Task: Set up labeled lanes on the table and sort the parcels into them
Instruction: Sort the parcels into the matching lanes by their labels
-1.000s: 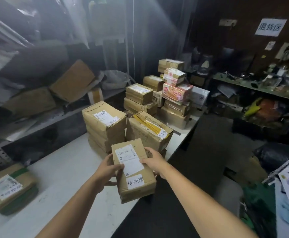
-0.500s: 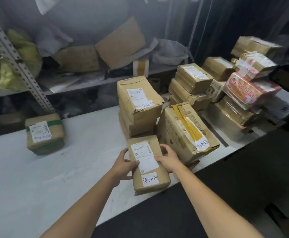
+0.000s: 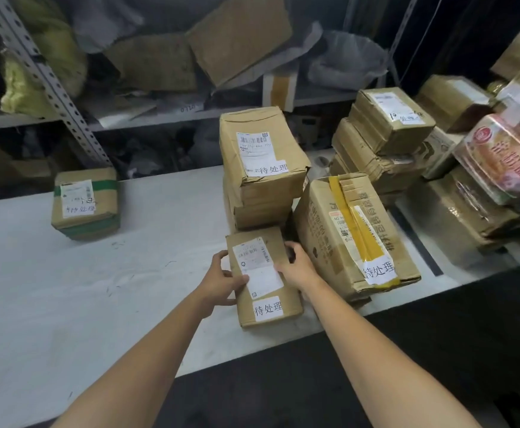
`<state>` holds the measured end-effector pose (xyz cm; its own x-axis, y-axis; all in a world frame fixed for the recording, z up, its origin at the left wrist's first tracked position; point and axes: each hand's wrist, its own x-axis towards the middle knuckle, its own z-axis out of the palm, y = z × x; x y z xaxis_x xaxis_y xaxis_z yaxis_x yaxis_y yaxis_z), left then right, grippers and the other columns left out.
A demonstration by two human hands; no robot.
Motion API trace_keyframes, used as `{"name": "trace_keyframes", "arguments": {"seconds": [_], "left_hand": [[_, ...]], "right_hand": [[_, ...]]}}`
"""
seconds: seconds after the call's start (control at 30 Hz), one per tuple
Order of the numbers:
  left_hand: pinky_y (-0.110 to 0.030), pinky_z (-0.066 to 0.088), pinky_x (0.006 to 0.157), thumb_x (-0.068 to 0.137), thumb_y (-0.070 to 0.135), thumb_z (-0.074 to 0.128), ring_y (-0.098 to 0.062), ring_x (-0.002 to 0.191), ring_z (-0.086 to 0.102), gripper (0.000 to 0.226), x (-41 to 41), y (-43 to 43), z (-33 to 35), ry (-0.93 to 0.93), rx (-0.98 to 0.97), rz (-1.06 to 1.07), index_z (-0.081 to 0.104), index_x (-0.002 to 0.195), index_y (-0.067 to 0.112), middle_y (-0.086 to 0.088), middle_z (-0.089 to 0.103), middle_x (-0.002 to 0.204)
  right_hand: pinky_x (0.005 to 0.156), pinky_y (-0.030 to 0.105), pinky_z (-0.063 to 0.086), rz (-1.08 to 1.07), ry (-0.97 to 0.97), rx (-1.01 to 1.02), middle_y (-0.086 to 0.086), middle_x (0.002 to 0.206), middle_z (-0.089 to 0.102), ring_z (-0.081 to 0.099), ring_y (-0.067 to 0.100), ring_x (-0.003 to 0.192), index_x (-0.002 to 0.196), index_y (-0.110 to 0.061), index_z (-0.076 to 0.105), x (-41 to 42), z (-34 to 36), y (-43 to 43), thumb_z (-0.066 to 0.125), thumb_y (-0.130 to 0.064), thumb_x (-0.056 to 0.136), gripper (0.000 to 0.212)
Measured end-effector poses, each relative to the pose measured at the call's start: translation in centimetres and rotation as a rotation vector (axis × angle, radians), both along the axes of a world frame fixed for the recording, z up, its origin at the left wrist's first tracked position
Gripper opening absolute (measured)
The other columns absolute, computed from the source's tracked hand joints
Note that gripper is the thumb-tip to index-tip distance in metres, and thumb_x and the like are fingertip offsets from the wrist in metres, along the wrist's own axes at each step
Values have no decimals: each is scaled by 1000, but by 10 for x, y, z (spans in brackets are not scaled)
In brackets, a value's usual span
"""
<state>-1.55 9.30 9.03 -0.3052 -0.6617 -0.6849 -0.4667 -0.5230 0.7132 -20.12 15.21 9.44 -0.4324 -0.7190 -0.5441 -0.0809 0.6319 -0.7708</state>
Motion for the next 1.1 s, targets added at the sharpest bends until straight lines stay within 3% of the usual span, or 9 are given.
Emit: {"name": "trace_keyframes", "arguments": {"seconds": [0.13,0.27,0.43,0.6,0.73,0.87,1.1], "left_hand": [[-36,61,66,90,12,72,-21,101,66,80,-2,1,-8,-8,22,-42,20,146,36,-7,62,112],[-35,61,65,90,11,72,-21,102,66,83,-3,-1,-10,-2,46,-86,18,150,35,-8,62,112],[-44,60,81,90,19,72,-25,109,61,82,-4,-10,-3,-63,30,-128,20,152,33,-4,60,120],[-41,57,81,95,35,61,-28,114,55,64,13,-30,23,-344,-189,-345,31,151,27,-7,55,131],[-40,46,101,97,43,55,-28,127,51,60,42,-45,46,-583,-382,-528,35,150,22,-8,50,145],[-39,43,103,97,44,52,-27,128,49,59,82,-51,75,-691,-397,-512,35,149,23,-6,50,145],[-42,42,106,93,47,56,-27,130,48,61,149,-50,127,-802,-430,-368,39,148,25,-4,49,148]], "right_hand": [[107,42,47,16,30,30,3,149,49,51,24,130,149,-30,38,-1,-6,-3,66,-10,92,67],[104,36,47,90,79,81,4,150,46,48,25,132,152,-32,33,2,-7,-3,62,-6,94,70],[109,39,43,135,134,129,4,151,47,47,26,135,157,-30,24,5,-1,-2,63,-13,95,75],[106,38,44,293,301,214,10,153,43,48,31,134,158,-22,24,8,23,-14,61,-26,95,73],[104,42,46,515,502,302,11,146,49,49,32,131,150,-16,38,10,52,-22,55,-30,97,57],[100,42,49,675,566,315,9,139,56,56,29,121,141,-14,47,22,84,-35,55,-25,97,46],[98,38,48,922,622,202,9,146,50,53,29,126,146,-12,42,77,129,-67,57,-32,98,55]]}}
